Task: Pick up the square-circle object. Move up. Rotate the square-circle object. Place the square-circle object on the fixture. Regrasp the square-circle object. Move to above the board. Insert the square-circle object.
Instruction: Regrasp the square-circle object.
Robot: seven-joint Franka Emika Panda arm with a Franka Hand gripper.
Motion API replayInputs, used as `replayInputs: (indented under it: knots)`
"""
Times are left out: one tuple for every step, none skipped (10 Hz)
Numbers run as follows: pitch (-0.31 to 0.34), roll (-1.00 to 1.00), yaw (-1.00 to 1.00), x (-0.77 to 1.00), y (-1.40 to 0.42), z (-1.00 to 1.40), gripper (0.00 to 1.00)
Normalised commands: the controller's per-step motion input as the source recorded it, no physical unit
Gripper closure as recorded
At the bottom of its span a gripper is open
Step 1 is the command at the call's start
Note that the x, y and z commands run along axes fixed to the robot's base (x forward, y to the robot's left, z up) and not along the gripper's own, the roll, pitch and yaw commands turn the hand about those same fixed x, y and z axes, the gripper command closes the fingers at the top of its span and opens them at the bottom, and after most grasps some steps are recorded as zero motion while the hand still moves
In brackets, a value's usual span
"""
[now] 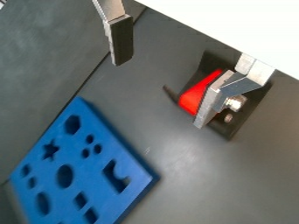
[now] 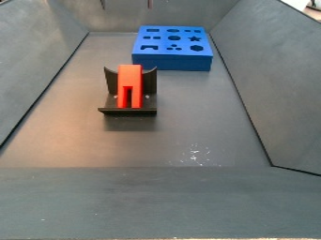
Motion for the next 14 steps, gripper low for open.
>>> replayInputs:
  knots:
    - [0.060,1.00,0.03,0.00,-0.04,0.02,0.00]
    - [0.058,1.00,0.03,-0.01,-0.04,0.02,0.00]
    - [0.053,1.00,0.04,-0.02,-0.02,0.02,0.00]
    - [0.050,1.00,0.04,-0.02,-0.02,0.01,0.00]
    - [0.045,1.00,0.04,-0.02,-0.02,0.01,0.00]
    - [0.042,1.00,0.04,-0.02,-0.02,0.00,0.00]
    - [0.038,1.00,0.04,-0.01,-0.02,0.00,0.00]
    - [0.038,1.00,0.04,-0.01,-0.02,0.00,0.00]
    - [0.043,1.00,0.04,-0.01,-0.02,0.01,0.00]
    - [0.047,1.00,0.04,0.00,-0.02,0.01,0.00]
    - [0.052,1.00,0.05,0.01,-0.02,0.00,0.00]
    - [0.059,1.00,0.05,0.03,-0.02,-0.01,0.00]
    - [0.070,1.00,0.06,0.05,-0.02,-0.01,0.00]
    - [0.078,1.00,0.06,0.06,-0.02,-0.01,0.00]
